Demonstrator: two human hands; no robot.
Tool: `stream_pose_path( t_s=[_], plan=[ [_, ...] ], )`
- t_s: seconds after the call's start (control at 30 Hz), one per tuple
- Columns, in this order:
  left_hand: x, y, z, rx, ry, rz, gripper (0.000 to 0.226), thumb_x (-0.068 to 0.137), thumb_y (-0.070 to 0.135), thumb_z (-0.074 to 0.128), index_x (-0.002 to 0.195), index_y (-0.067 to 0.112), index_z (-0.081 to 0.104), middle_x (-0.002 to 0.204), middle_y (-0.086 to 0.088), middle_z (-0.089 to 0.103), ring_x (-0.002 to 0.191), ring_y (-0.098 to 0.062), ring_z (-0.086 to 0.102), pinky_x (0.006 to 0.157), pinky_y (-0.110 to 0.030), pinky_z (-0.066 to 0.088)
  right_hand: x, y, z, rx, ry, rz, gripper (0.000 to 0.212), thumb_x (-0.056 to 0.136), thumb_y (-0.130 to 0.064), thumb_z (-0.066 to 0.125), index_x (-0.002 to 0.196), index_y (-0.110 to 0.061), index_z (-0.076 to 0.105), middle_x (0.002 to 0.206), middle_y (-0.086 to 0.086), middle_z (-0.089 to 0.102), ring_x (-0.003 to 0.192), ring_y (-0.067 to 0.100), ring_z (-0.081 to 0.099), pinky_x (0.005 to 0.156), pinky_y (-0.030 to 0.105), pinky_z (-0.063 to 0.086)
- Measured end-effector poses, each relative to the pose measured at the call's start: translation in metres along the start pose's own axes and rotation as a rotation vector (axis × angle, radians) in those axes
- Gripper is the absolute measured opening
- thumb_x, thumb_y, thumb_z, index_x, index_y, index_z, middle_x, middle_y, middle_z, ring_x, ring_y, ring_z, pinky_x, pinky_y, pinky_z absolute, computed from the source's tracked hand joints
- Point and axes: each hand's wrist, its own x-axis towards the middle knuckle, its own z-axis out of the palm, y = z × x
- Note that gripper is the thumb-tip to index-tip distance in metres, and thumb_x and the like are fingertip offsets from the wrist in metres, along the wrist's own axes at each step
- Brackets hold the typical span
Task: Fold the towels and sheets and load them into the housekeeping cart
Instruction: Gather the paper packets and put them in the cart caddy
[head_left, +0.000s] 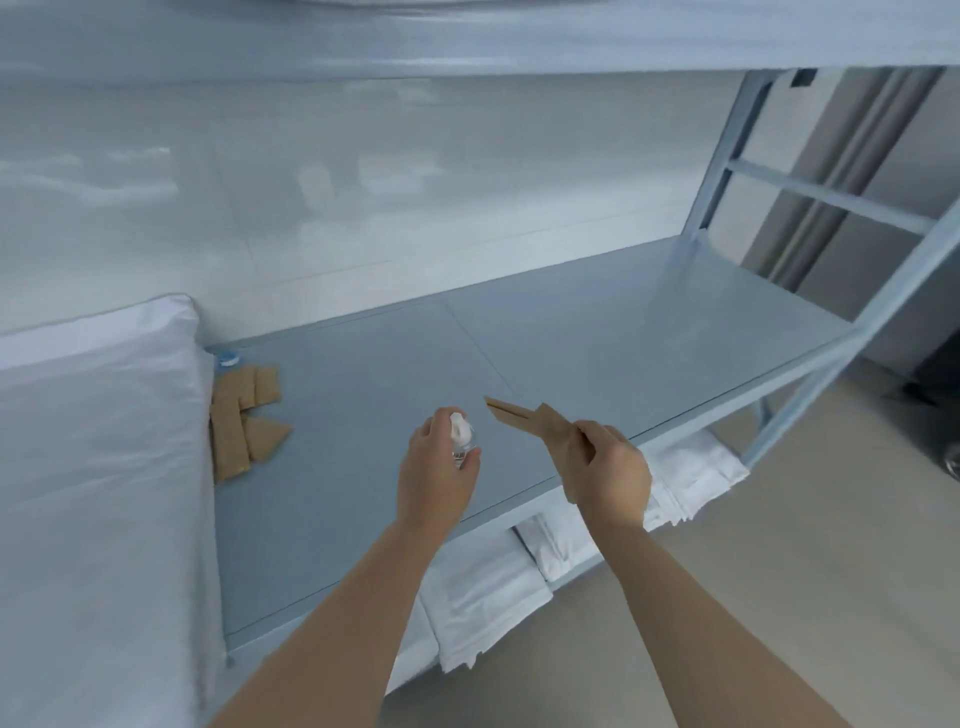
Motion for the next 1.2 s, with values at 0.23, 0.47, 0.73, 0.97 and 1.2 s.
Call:
stream_pose_path(
  t_s=[0.23, 0.47, 0.73, 0.97, 1.2],
  plan=[
    [-0.014, 0.072, 0.073, -0.06, -0.154, 0.166, 0.025, 0.085, 0.016, 0.067, 0.105, 0.019, 0.052, 0.097, 0.003, 0.059, 0.088, -0.02, 0.054, 0.068, -0.027, 0.038, -0.001, 0.068, -0.075, -0.025, 0.115, 0.182, 0.029, 0.093, -0.032, 0.052, 0.066, -0.021, 0.052, 0.061, -0.003, 0.051, 0.058, 0.018, 0.05, 0.055, 0.034, 0.046],
    [-0.057, 0.176, 0.169, -0.099, -0.326, 0.305, 0.028, 0.085, 0.018, 0.068, 0.109, 0.015, 0.053, 0.1, -0.002, 0.061, 0.091, -0.023, 0.057, 0.075, -0.036, 0.048, -0.015, 0.164, -0.186, -0.009, 0.275, 0.309, 0.018, 0.091, -0.022, 0.052, 0.079, -0.017, 0.065, 0.074, 0.0, 0.061, 0.066, 0.026, 0.056, 0.062, 0.036, 0.05],
    [-0.145, 0.317, 0.308, -0.153, -0.472, 0.464, 0.026, 0.086, 0.02, 0.065, 0.108, 0.016, 0.054, 0.095, 0.002, 0.06, 0.089, -0.021, 0.055, 0.067, -0.029, 0.042, -0.048, 0.31, -0.333, -0.116, 0.408, 0.444, 0.017, 0.092, -0.019, 0.053, 0.09, -0.015, 0.069, 0.08, 0.004, 0.064, 0.072, 0.028, 0.057, 0.063, 0.038, 0.048],
    [-0.204, 0.417, 0.411, -0.232, -0.607, 0.528, 0.03, 0.084, 0.018, 0.067, 0.111, 0.016, 0.055, 0.102, 0.001, 0.061, 0.086, -0.019, 0.056, 0.067, -0.029, 0.04, -0.067, 0.418, -0.426, -0.204, 0.556, 0.589, 0.015, 0.089, -0.017, 0.055, 0.088, -0.015, 0.07, 0.082, 0.004, 0.065, 0.071, 0.028, 0.056, 0.06, 0.036, 0.048],
    [-0.212, 0.475, 0.509, -0.252, -0.689, 0.583, 0.032, 0.083, 0.015, 0.069, 0.112, 0.015, 0.055, 0.1, 0.0, 0.058, 0.083, -0.019, 0.053, 0.061, -0.022, 0.03, -0.04, 0.504, -0.468, -0.201, 0.607, 0.698, 0.016, 0.087, -0.016, 0.053, 0.082, -0.019, 0.068, 0.074, -0.003, 0.059, 0.066, 0.023, 0.052, 0.056, 0.032, 0.042]
  ],
)
